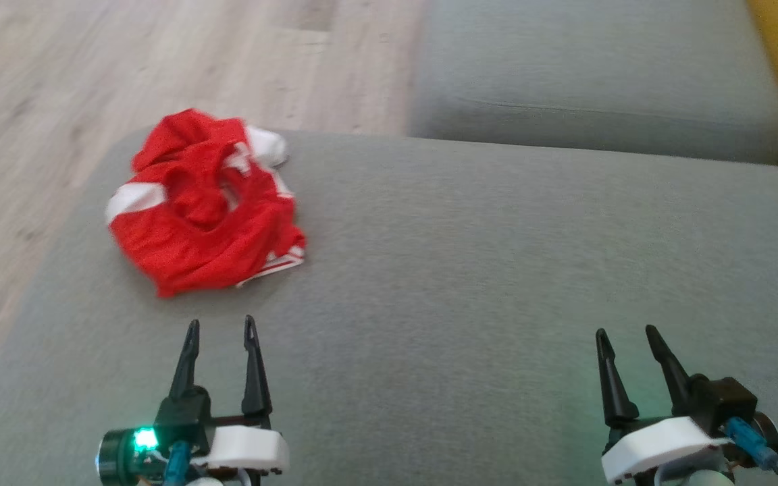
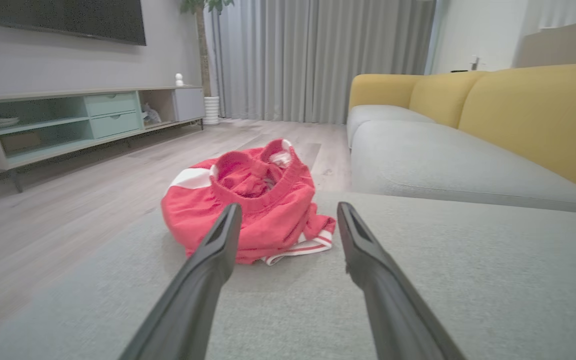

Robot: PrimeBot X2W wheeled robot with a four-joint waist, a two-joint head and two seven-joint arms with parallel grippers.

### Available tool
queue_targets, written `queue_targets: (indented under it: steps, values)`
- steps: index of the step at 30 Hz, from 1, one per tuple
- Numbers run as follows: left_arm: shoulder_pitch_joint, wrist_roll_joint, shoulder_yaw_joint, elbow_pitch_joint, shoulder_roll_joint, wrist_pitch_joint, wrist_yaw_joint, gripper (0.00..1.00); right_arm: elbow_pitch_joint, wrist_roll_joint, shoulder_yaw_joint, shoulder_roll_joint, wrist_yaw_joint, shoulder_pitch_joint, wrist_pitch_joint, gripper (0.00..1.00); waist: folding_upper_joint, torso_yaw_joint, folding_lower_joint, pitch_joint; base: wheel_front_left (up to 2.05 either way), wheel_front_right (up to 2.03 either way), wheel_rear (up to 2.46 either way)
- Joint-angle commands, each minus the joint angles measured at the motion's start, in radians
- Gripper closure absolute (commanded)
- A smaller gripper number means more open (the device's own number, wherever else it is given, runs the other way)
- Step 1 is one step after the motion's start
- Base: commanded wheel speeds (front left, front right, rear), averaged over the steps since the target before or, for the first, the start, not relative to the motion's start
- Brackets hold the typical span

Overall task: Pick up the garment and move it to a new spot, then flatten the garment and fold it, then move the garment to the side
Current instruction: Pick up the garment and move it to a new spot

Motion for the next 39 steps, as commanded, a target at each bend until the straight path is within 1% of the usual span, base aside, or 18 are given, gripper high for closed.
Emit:
queue_targets:
  steps: [1,4,10,14,18,22,25,27,29,31,34,36,39]
  values:
    - [-0.058,0.003,0.042,-0.028,0.003,-0.01,0.004,0.0,-0.033,-0.002,0.029,-0.01,-0.001,-0.042,-0.014,0.0,0.0,0.05,0.0,0.012,0.0,0.0,0.0]
    - [-0.058,0.003,0.05,-0.032,0.003,-0.01,0.004,0.0,-0.036,-0.005,0.034,-0.01,-0.001,-0.047,-0.014,0.0,0.0,0.098,0.0,0.023,0.0,0.0,0.0]
    - [-0.064,-0.001,0.065,-0.038,0.003,-0.01,0.003,0.0,-0.036,-0.014,0.037,-0.01,-0.001,-0.055,-0.014,0.0,0.0,0.17,0.0,0.044,0.0,0.0,0.0]
    - [-0.066,-0.001,0.072,-0.05,0.003,-0.01,0.009,0.0,-0.036,-0.025,0.037,-0.01,-0.001,-0.062,-0.014,0.0,0.0,0.197,0.0,0.063,0.0,0.0,0.0]
    - [-0.092,0.027,0.095,-0.095,0.003,-0.01,0.012,0.0,-0.045,-0.038,0.029,-0.01,-0.001,-0.069,-0.014,0.0,0.0,0.208,0.0,0.102,0.0,0.0,0.0]
    - [-0.21,0.061,0.134,-0.165,0.012,-0.01,-0.035,0.0,-0.066,-0.098,0.01,-0.01,-0.001,-0.111,-0.014,0.0,0.0,0.198,0.0,0.218,0.0,0.0,0.0]
    - [-0.339,0.08,0.166,-0.192,0.041,-0.01,-0.078,0.0,-0.077,-0.149,-0.002,-0.01,-0.001,-0.147,-0.014,0.0,0.0,0.181,0.0,0.296,0.0,0.0,0.0]
    - [-0.43,0.085,0.181,-0.181,0.069,-0.01,-0.115,0.0,-0.086,-0.185,-0.012,-0.01,-0.001,-0.169,-0.014,0.0,0.0,0.168,0.0,0.348,0.0,0.0,0.0]
    - [-0.526,0.09,0.191,-0.134,0.1,-0.01,-0.151,0.0,-0.097,-0.224,-0.02,-0.01,-0.001,-0.189,-0.014,0.0,0.0,0.155,0.0,0.398,0.0,0.0,0.0]
    - [-0.62,0.101,0.191,-0.069,0.127,-0.01,-0.175,0.0,-0.112,-0.26,-0.03,-0.01,-0.001,-0.21,-0.014,0.0,0.0,0.144,0.0,0.447,0.0,0.0,0.0]
    - [-0.761,0.099,0.19,0.09,0.153,0.001,-0.204,0.0,-0.142,-0.303,-0.05,-0.02,-0.001,-0.235,-0.014,0.0,0.0,0.135,0.0,0.515,0.0,0.0,0.0]
    - [-0.853,0.095,0.184,0.199,0.162,0.047,-0.221,0.0,-0.166,-0.318,-0.06,-0.033,-0.001,-0.248,-0.014,0.0,0.0,0.133,0.0,0.554,0.0,0.0,0.0]
    - [-0.96,0.066,0.182,0.359,0.158,0.147,-0.254,0.0,-0.197,-0.33,-0.065,-0.052,-0.001,-0.266,-0.014,0.0,0.0,0.128,0.0,0.598,0.0,0.0,0.0]
